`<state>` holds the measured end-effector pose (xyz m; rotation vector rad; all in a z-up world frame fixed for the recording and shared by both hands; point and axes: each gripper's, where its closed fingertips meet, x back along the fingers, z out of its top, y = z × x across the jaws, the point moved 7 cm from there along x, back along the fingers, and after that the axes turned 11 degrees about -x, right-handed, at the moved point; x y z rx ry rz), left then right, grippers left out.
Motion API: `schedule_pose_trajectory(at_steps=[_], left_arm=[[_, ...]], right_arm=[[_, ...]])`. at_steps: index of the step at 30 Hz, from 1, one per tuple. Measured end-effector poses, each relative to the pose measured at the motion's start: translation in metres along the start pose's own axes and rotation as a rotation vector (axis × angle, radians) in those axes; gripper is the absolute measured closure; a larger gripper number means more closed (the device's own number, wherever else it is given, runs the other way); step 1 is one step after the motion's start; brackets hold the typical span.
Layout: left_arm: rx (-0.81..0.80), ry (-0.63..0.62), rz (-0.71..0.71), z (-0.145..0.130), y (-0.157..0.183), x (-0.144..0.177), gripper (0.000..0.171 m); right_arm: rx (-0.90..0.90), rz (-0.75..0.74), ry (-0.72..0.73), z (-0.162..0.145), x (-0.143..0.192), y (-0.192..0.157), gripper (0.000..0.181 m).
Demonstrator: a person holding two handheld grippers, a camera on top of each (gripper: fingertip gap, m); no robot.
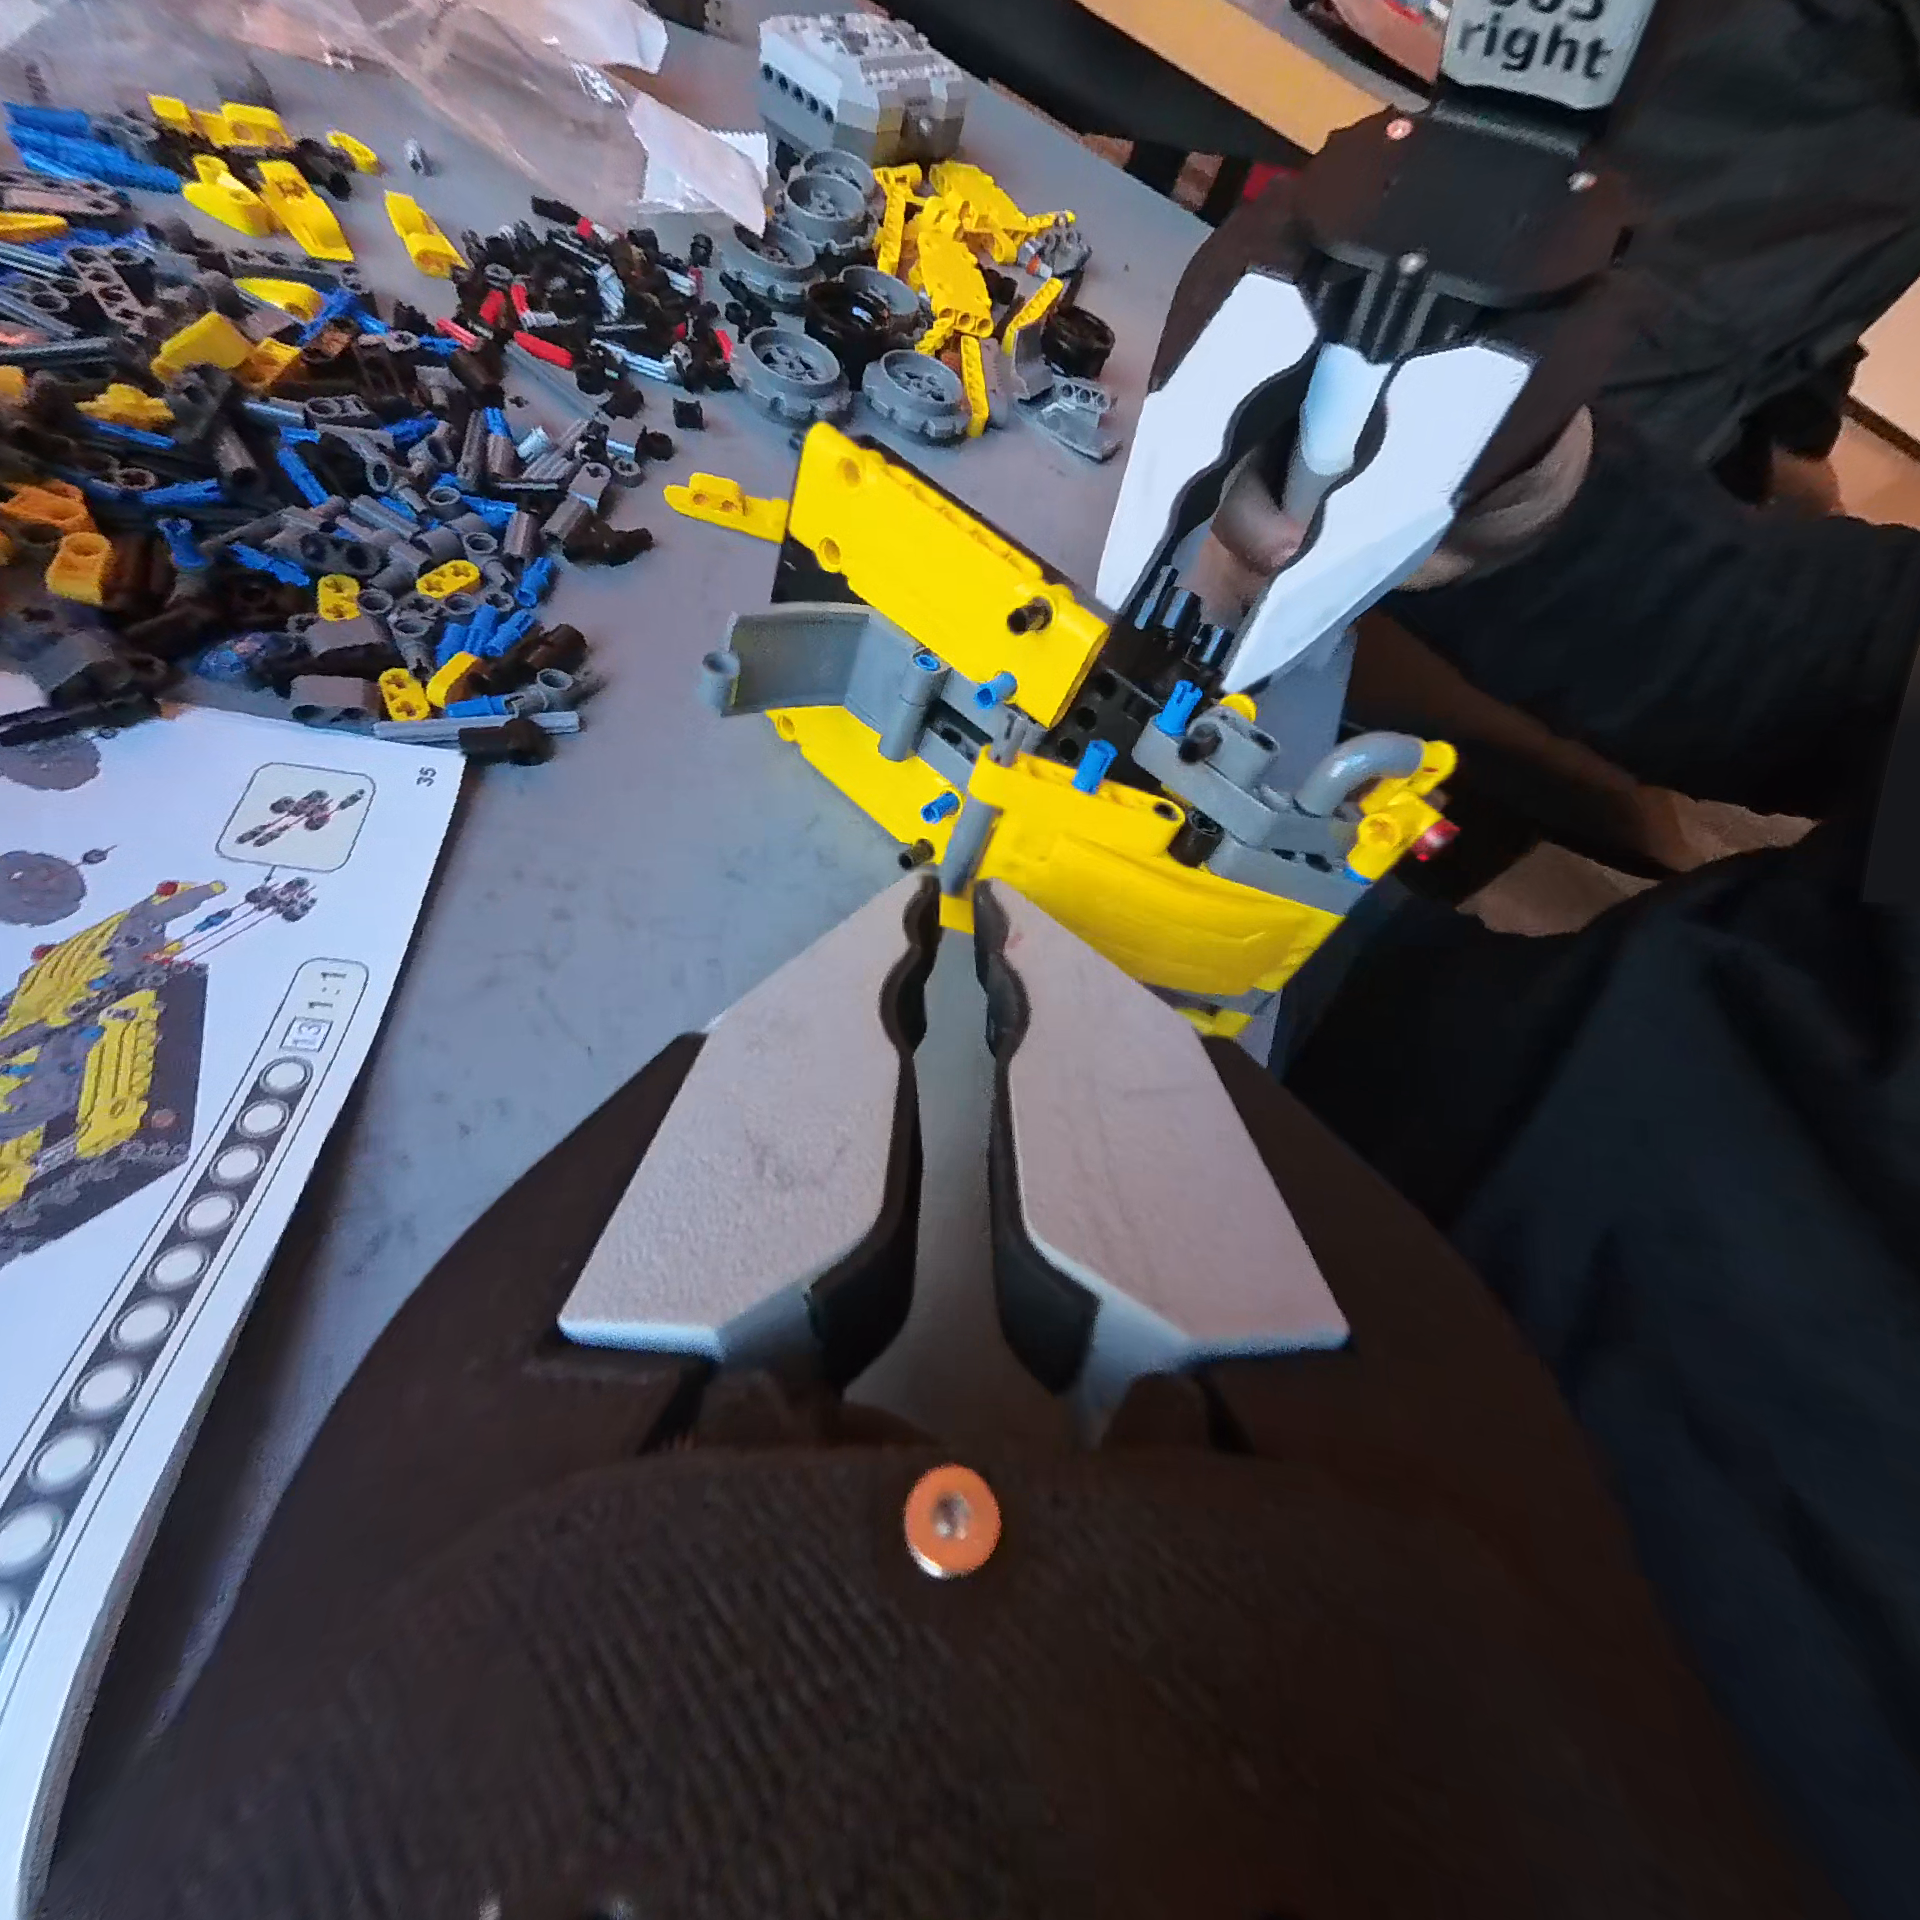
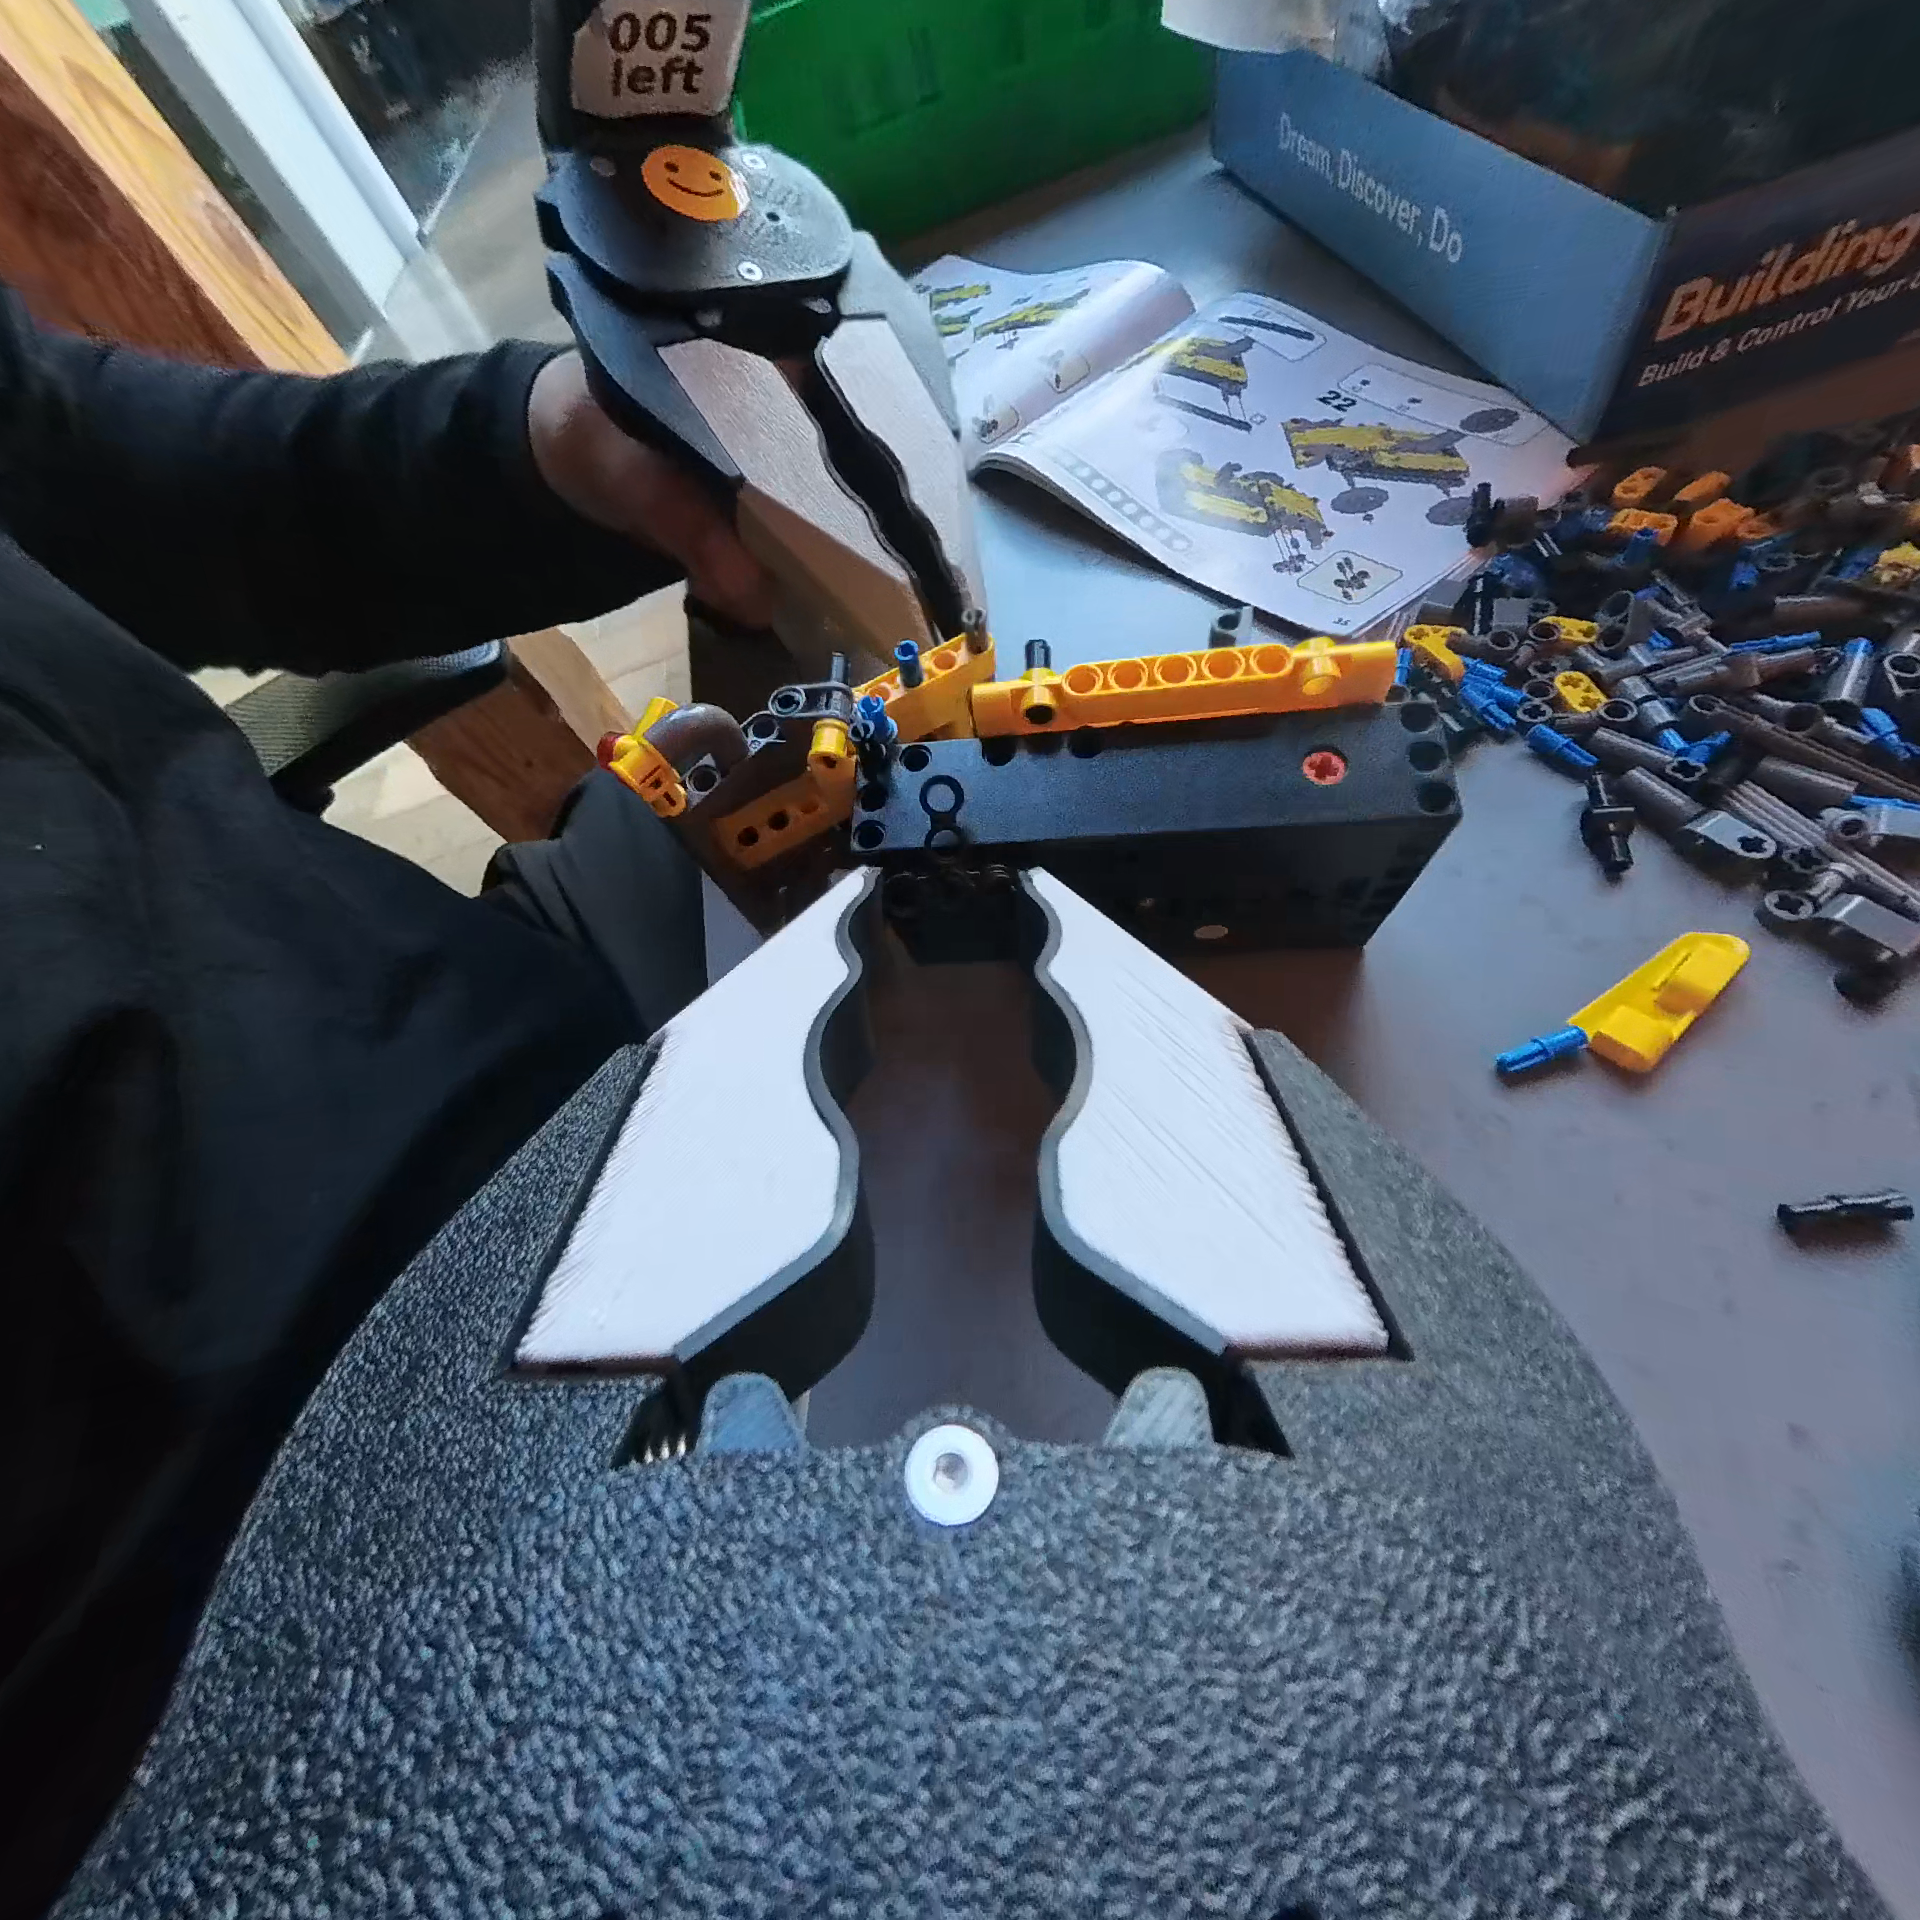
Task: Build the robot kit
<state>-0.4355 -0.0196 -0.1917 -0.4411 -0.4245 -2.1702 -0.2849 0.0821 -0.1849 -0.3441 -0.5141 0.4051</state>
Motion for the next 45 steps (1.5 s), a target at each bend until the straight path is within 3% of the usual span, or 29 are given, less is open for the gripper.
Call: schedule_pose_trajectory(at_steps=[6, 10, 19, 23, 29, 37, 45], left_arm=[[0.01, 0.014, 0.052, -0.004, -0.001, 0.016, 0.163], [-0.023, 0.053, 0.055, 0.009, 0.001, 0.025, 0.16], [-0.073, 0.07, -0.047, 0.031, 0.006, 0.007, 0.153], [-0.154, 0.06, -0.077, 0.048, 0.009, 0.009, 0.156], [-0.217, 0.017, -0.234, 0.066, 0.017, 0.001, 0.159], [-0.26, -0.08, -0.313, 0.057, 0.018, -0.017, 0.166], [-0.268, -0.07, -0.374, 0.055, 0.02, -0.02, 0.168]], right_arm=[[0.006, -0.019, 0.003, 0.008, 0.005, 0.001, 0.156], [-0.011, -0.002, -0.026, 0.016, 0.007, -0.006, 0.156], [0.002, -0.013, -0.011, 0.02, 0.013, -0.015, 0.157], [-0.016, -0.064, -0.11, 0.025, 0.009, -0.015, 0.156], [0.027, -0.121, -0.268, 0.03, -0.005, -0.024, 0.157], [0.008, -0.144, -0.303, 0.032, -0.009, -0.027, 0.157], [0.014, -0.152, -0.341, 0.033, -0.013, -0.031, 0.157]])
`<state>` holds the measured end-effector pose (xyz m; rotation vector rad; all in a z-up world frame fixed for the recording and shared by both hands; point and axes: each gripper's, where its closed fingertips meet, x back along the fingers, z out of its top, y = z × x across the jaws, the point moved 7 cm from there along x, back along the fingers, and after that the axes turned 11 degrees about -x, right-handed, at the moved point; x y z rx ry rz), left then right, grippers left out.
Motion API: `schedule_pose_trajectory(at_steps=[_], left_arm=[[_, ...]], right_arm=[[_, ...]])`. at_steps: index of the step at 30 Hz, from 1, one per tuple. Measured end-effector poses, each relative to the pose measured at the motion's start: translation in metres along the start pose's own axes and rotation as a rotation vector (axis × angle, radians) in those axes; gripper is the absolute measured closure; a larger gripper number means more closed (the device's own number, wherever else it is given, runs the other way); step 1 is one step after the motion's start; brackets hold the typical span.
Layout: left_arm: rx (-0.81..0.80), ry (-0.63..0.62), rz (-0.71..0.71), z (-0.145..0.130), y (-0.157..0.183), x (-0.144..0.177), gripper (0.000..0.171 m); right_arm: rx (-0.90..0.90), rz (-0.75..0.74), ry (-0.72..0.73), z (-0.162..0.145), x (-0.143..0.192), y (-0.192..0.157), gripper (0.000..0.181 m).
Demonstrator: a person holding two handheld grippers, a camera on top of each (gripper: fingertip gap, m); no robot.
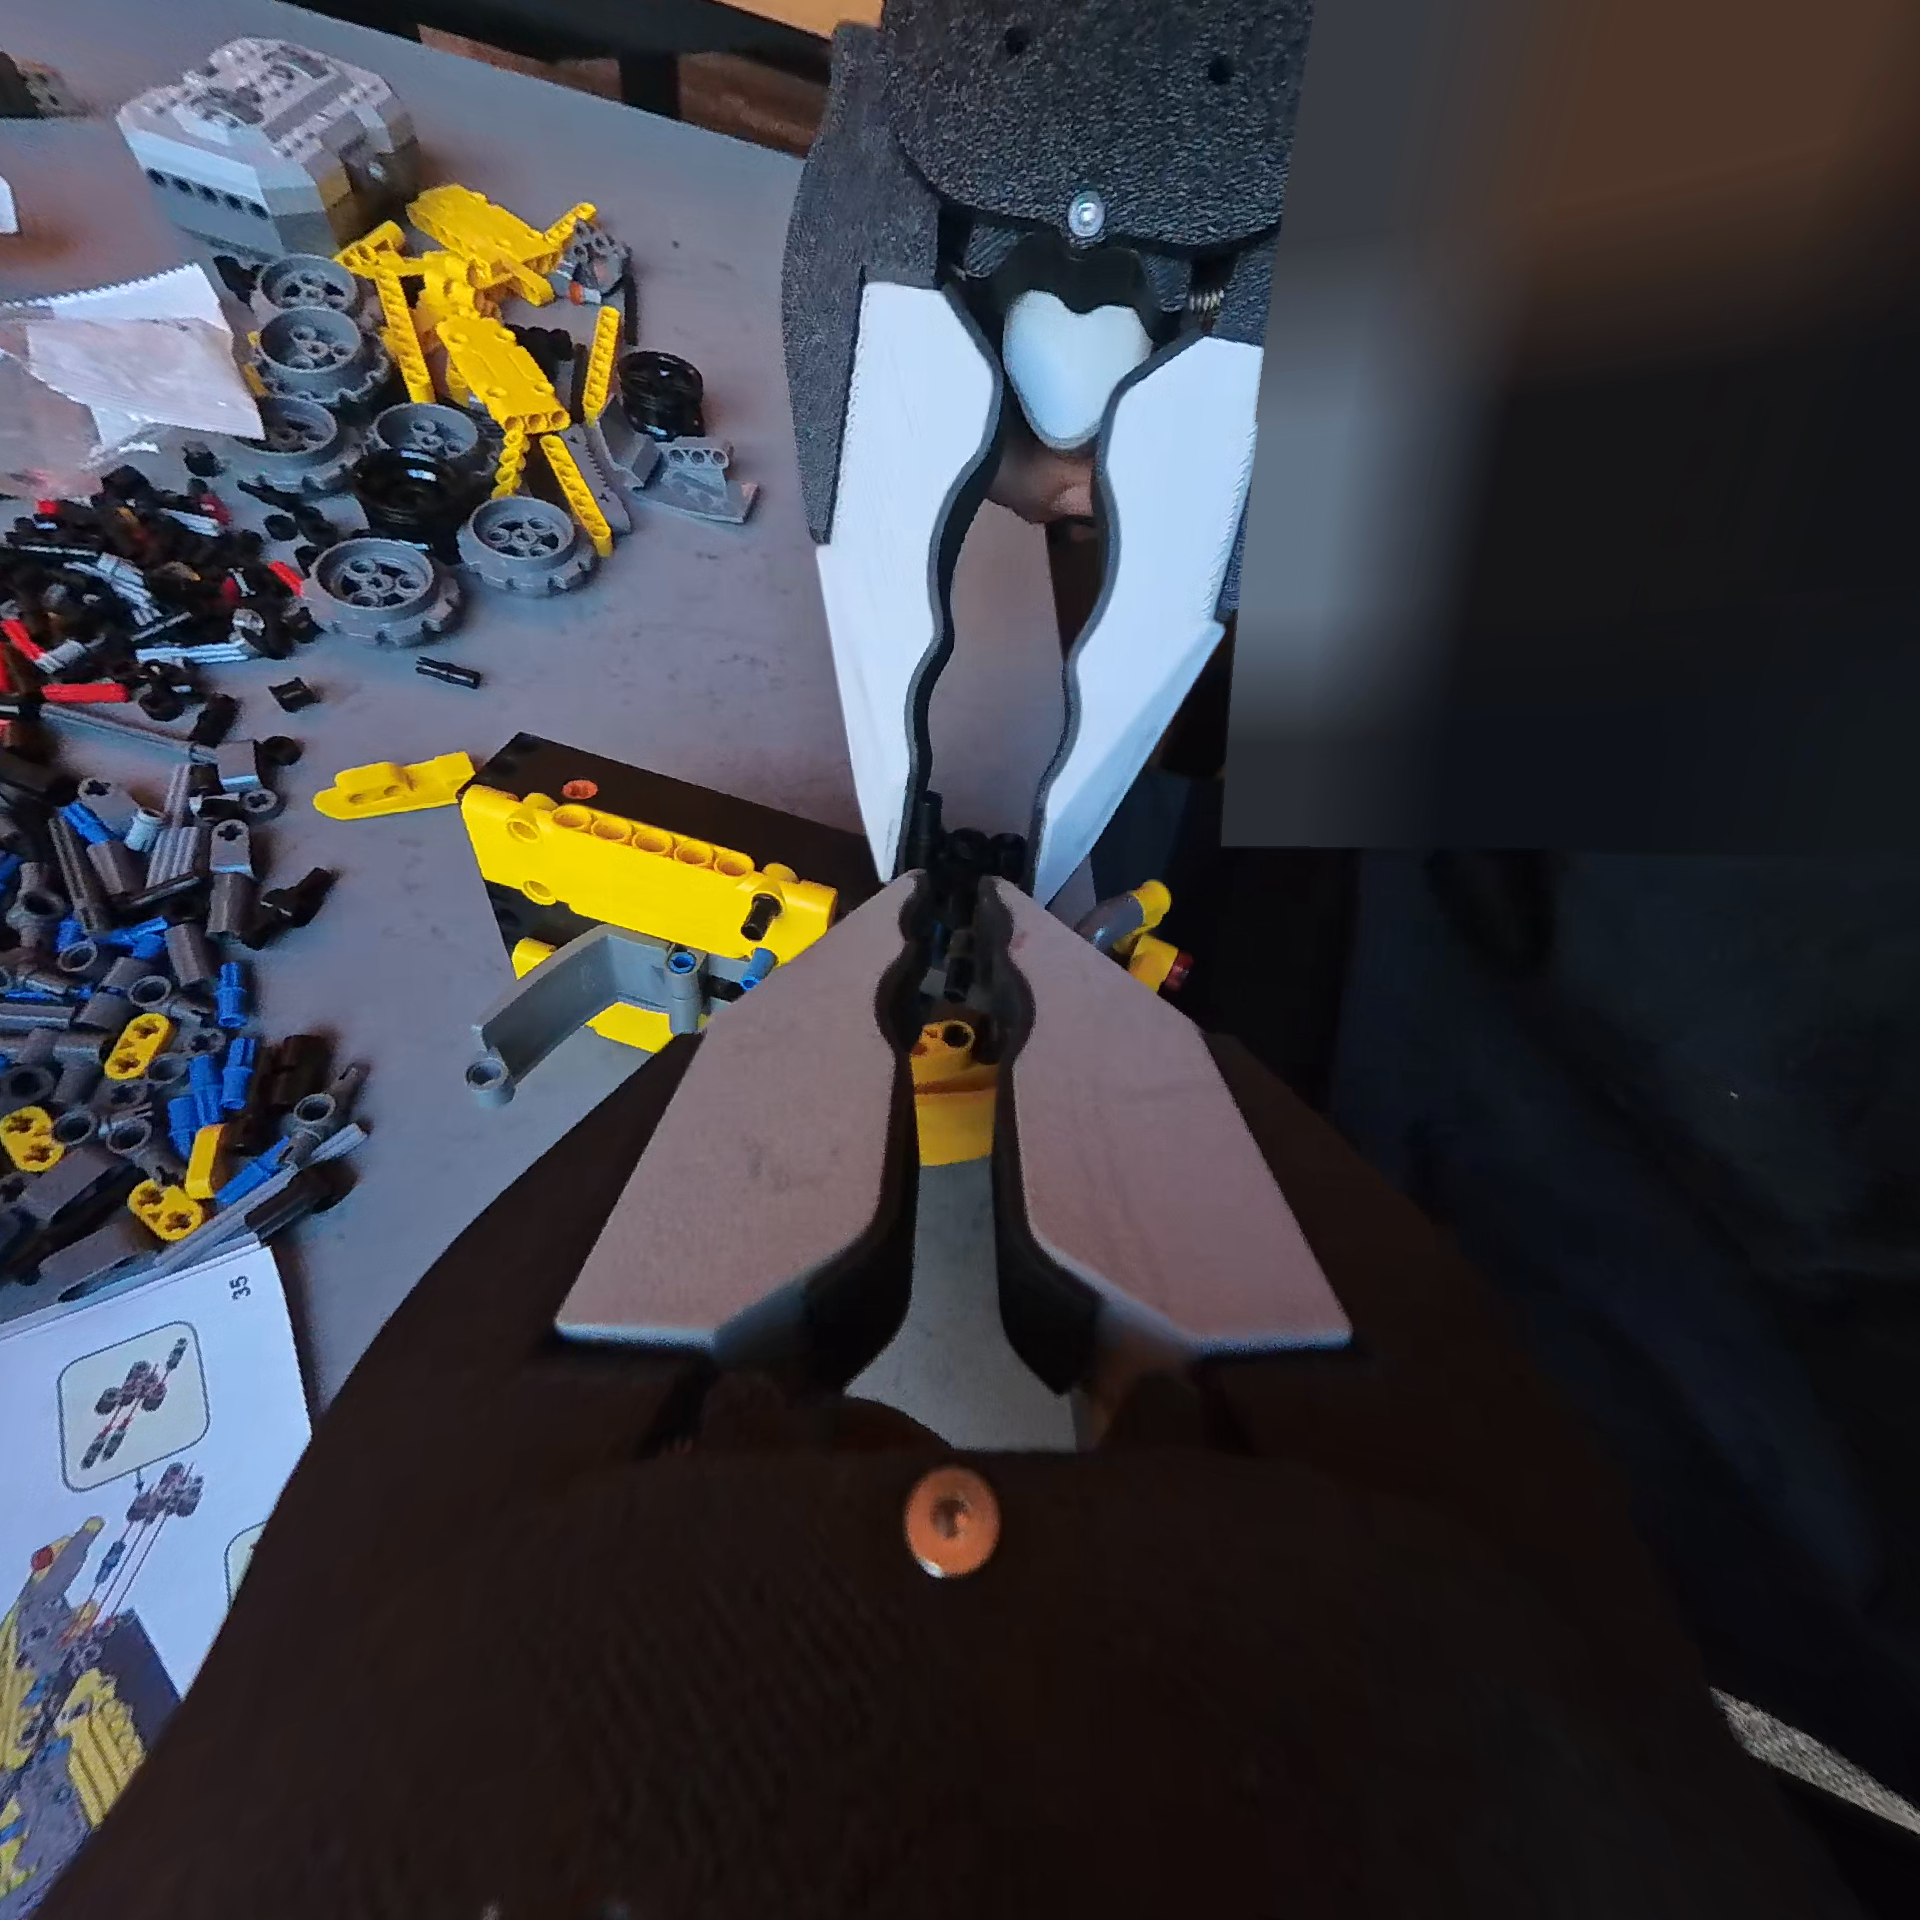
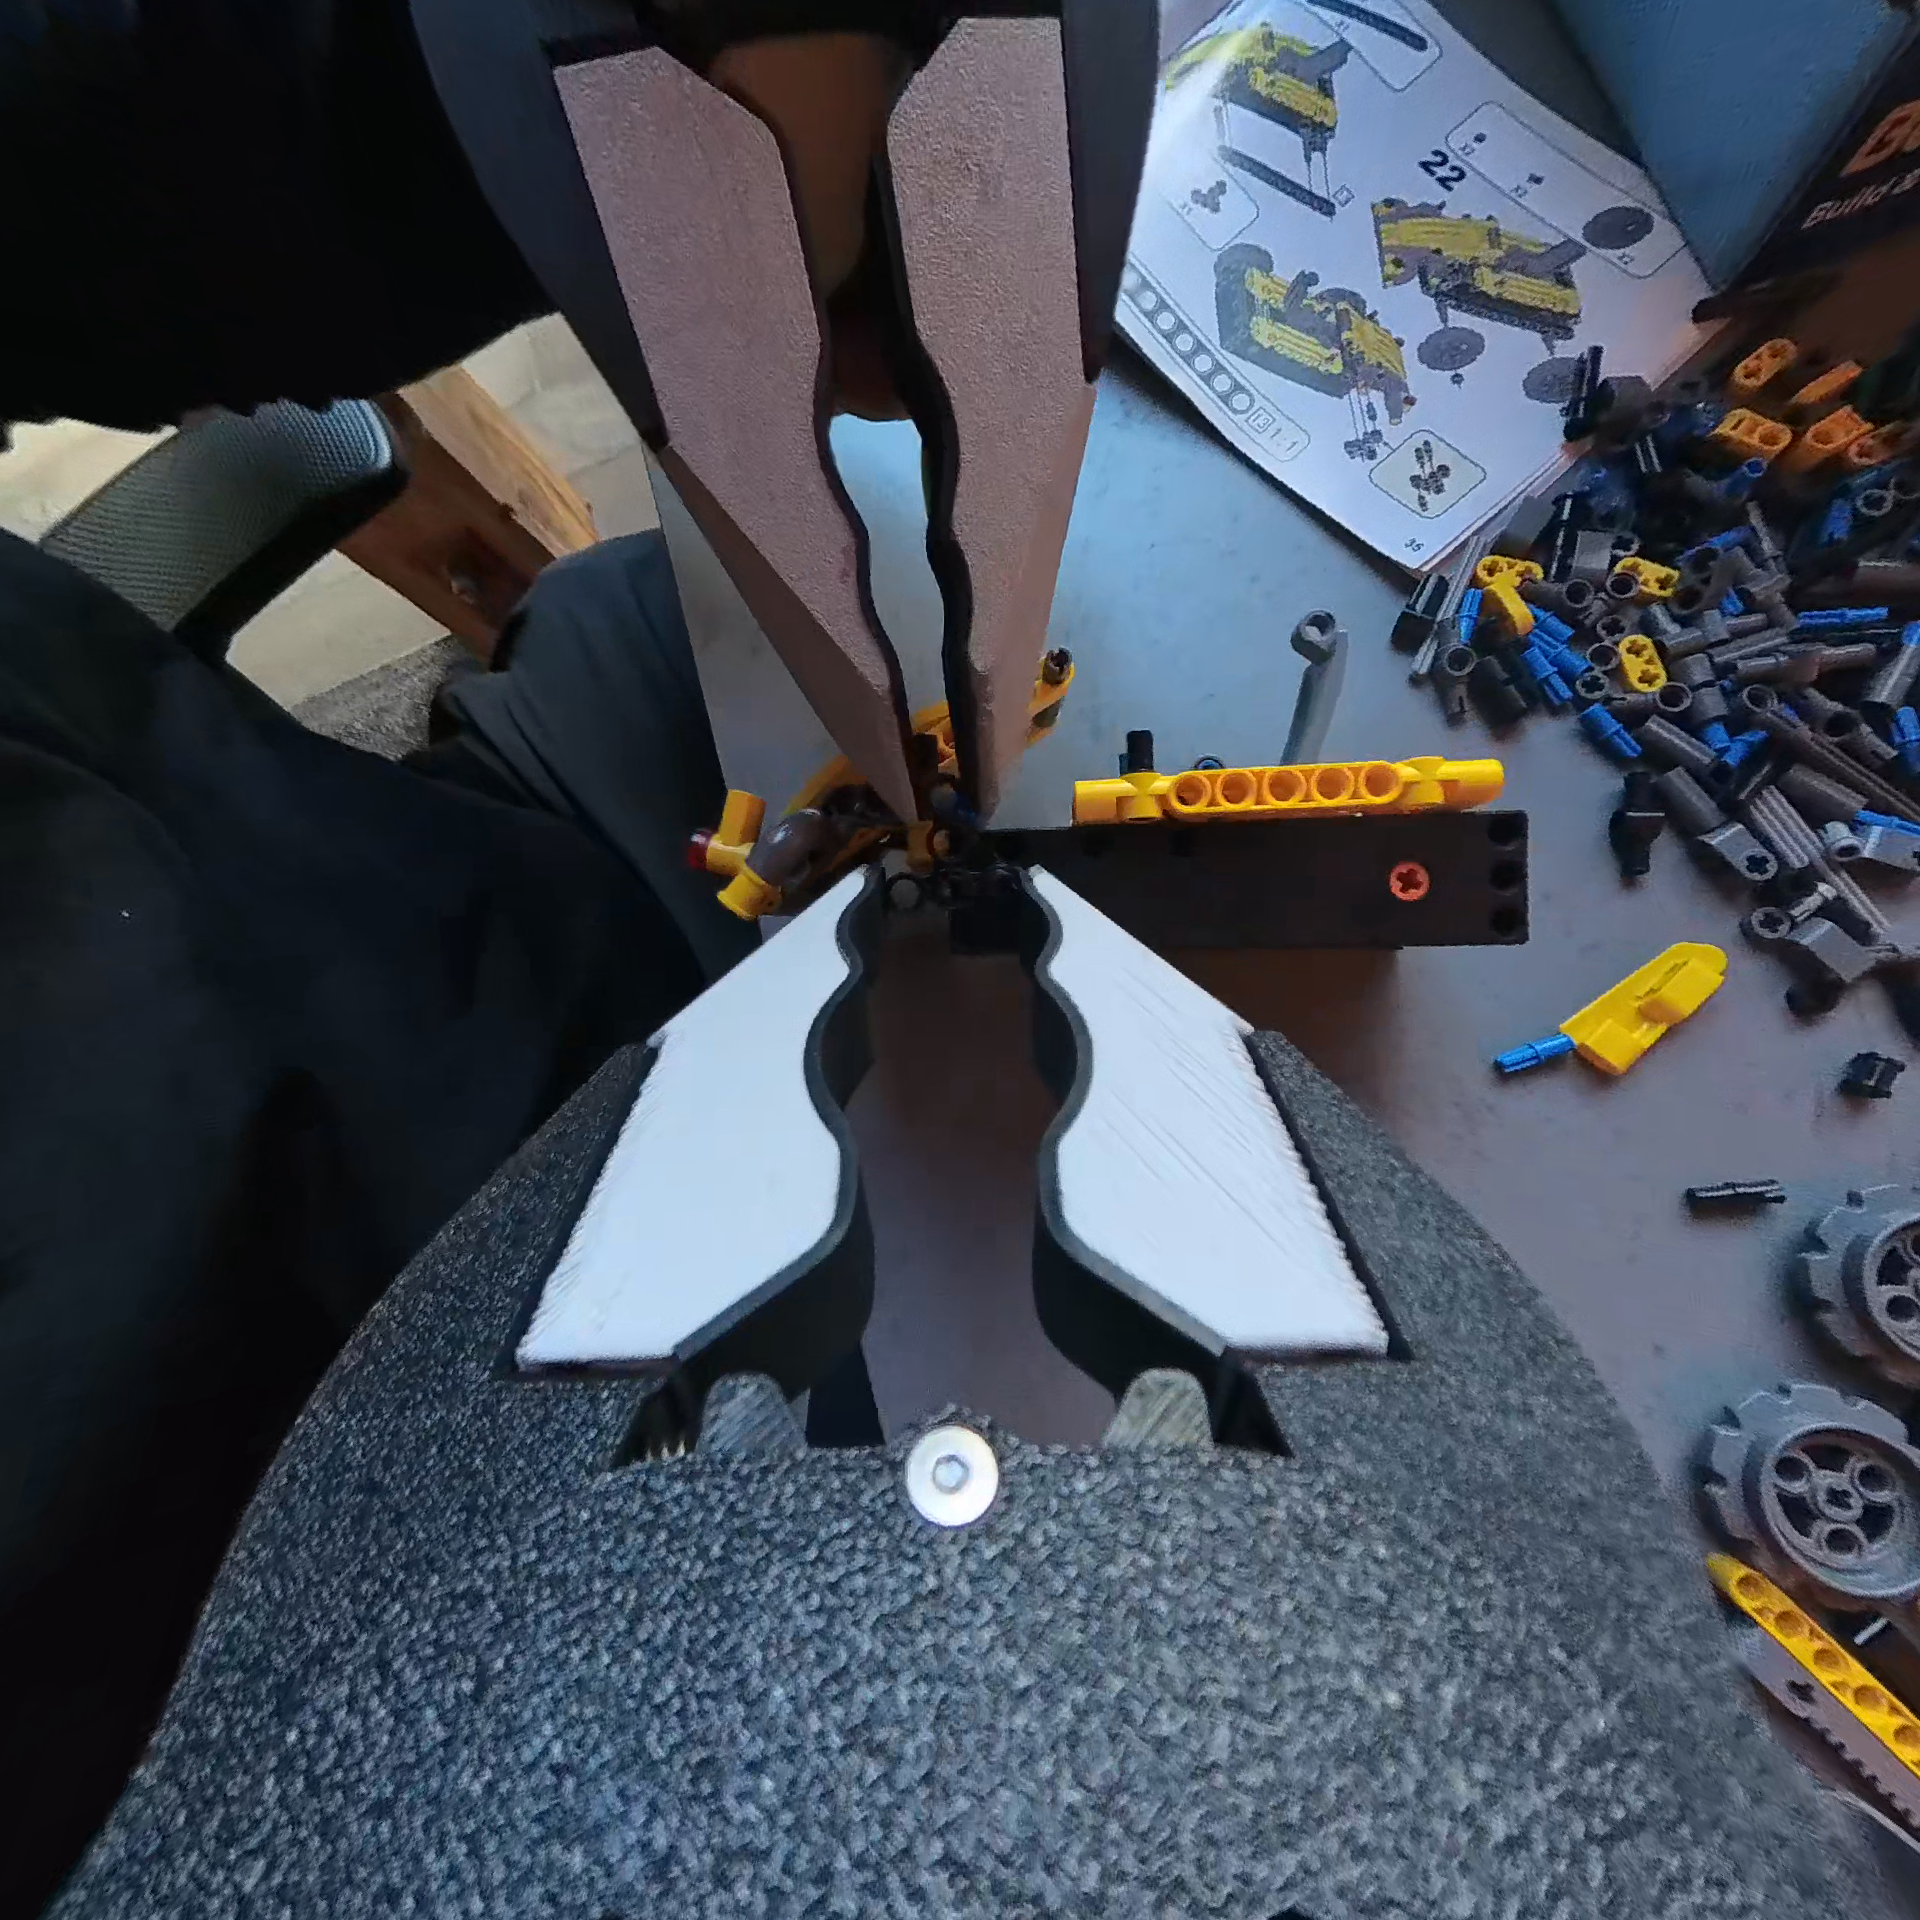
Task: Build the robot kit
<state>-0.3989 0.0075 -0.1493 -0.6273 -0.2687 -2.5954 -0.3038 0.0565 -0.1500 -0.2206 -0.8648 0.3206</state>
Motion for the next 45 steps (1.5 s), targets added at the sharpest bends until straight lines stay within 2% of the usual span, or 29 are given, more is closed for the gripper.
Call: schedule_pose_trajectory(at_steps=[6, 13, 14, 16, 18, 20, 21, 23, 27, 36, 45], left_arm=[[-0.023, 0.015, -0.035, -0.005, 0.001, -0.001, 0.168], [-0.04, -0.007, -0.052, -0.002, -0.004, 0.0, 0.168], [-0.042, -0.01, -0.053, -0.001, -0.005, 0.0, 0.168], [-0.048, -0.018, -0.044, 0.0, -0.007, 0.0, 0.168], [-0.058, -0.027, -0.026, 0.002, -0.009, 0.001, 0.168], [-0.07, -0.026, -0.022, 0.004, -0.009, 0.001, 0.168], [-0.077, -0.025, -0.019, 0.005, -0.009, 0.0, 0.168], [-0.083, -0.024, -0.018, 0.006, -0.008, -0.001, 0.168], [-0.095, -0.037, -0.011, 0.003, -0.007, -0.002, 0.167], [-0.096, 0.009, 0.002, -0.002, -0.006, -0.002, 0.168], [-0.049, 0.067, 0.069, -0.009, -0.007, 0.002, 0.163]], right_arm=[[0.08, -0.038, 0.021, -0.001, 0.004, -0.004, 0.155], [0.057, 0.002, 0.164, 0.003, 0.016, 0.0, 0.146], [0.061, 0.0, 0.171, 0.004, 0.015, 0.0, 0.147], [0.073, -0.005, 0.172, 0.006, 0.015, 0.001, 0.164], [0.069, -0.01, 0.154, 0.007, 0.016, 0.004, 0.174], [0.071, 0.022, 0.111, 0.007, 0.016, 0.0, 0.159], [0.082, 0.011, 0.096, 0.008, 0.015, -0.002, 0.156], [0.137, -0.072, 0.074, 0.009, 0.014, -0.001, 0.17], [0.18, -0.107, 0.012, 0.011, 0.01, -0.003, 0.175], [0.174, -0.091, -0.117, 0.017, 0.006, -0.001, 0.172], [0.162, -0.11, -0.161, 0.023, 0.003, -0.001, 0.174]])
